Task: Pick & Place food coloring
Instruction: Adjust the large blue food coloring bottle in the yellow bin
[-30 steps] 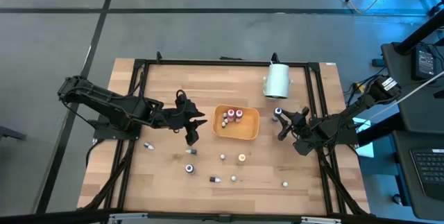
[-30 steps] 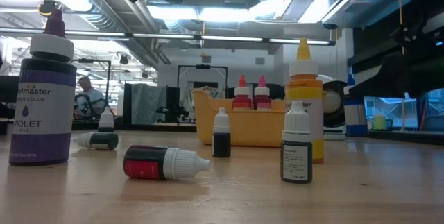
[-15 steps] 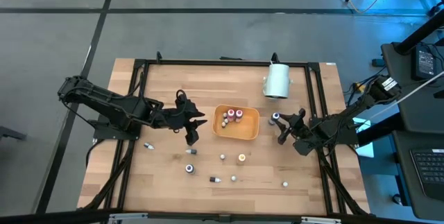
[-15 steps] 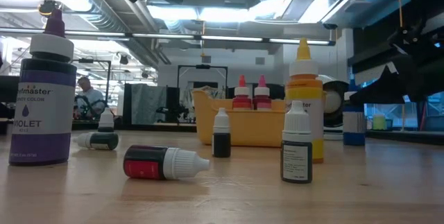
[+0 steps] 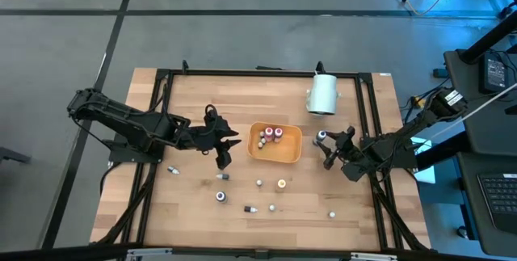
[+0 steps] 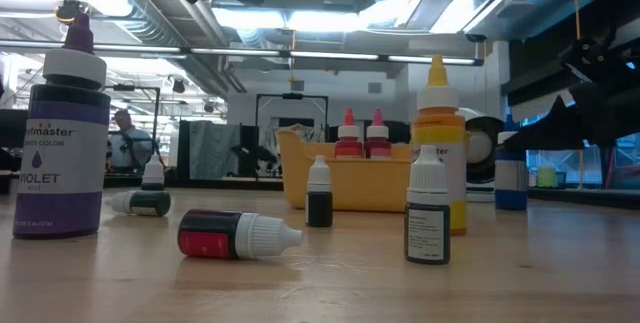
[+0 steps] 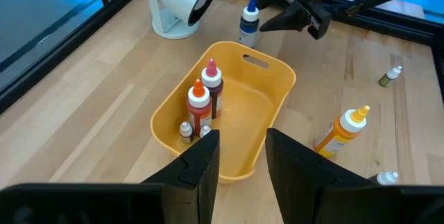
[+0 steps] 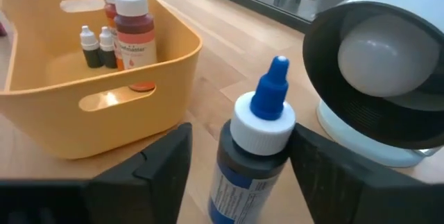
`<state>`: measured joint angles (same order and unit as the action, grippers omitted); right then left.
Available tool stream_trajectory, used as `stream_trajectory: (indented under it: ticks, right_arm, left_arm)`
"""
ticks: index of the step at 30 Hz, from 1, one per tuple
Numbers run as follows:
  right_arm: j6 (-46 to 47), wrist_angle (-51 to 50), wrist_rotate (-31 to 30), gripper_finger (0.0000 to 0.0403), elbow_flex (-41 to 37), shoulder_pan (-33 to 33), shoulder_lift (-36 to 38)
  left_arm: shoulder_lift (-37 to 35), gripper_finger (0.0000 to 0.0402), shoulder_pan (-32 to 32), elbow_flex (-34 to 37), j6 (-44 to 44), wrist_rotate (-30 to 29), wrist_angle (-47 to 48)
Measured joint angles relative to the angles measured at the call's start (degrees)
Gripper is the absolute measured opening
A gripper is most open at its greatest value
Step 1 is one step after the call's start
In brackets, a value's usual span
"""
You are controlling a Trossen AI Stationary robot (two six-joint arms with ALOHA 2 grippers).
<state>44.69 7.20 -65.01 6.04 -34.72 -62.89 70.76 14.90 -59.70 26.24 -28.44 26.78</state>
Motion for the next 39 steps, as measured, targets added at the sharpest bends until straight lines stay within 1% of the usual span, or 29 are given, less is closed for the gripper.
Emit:
stream_trajectory:
  ticks: [4,10,14,20,24,30,35,39]
  right_arm:
    - [1.63,1.72,0.64,0.0257,0.00,0.00,0.09]
    - [1.02,5.36,3.27,0.0261,0.00,0.00,0.11]
    - [-1.59,5.59,5.28,0.0261,0.04,0.00,0.16]
    - [-2.05,3.19,7.91,0.0261,2.52,0.30,0.09]
    - [-3.11,-3.37,11.74,0.0261,6.01,2.52,0.09]
    - [0.04,-17.04,17.65,0.0261,12.19,6.23,0.13]
    - [-0.20,-27.25,25.15,0.0260,18.53,9.00,0.04]
    - [-1.68,-31.94,30.45,0.0247,21.63,11.37,0.04]
  left_arm:
    - [0.00,0.0114,0.00,0.00,0.00,0.00,0.00]
    - [0.00,0.0114,0.00,0.00,0.00,0.00,-0.01]
    - [0.00,0.0114,0.00,0.00,0.00,0.01,0.01]
    - [0.00,0.0114,0.00,0.00,0.00,0.01,0.00]
    - [0.00,0.0114,0.00,0.00,0.00,0.00,0.01]
    - [0.00,0.0114,0.00,0.00,0.00,0.01,0.01]
    - [0.00,0.0114,0.00,0.00,0.00,0.00,-0.02]
    - [0.00,0.0114,0.01,-0.02,0.00,-0.01,0.01]
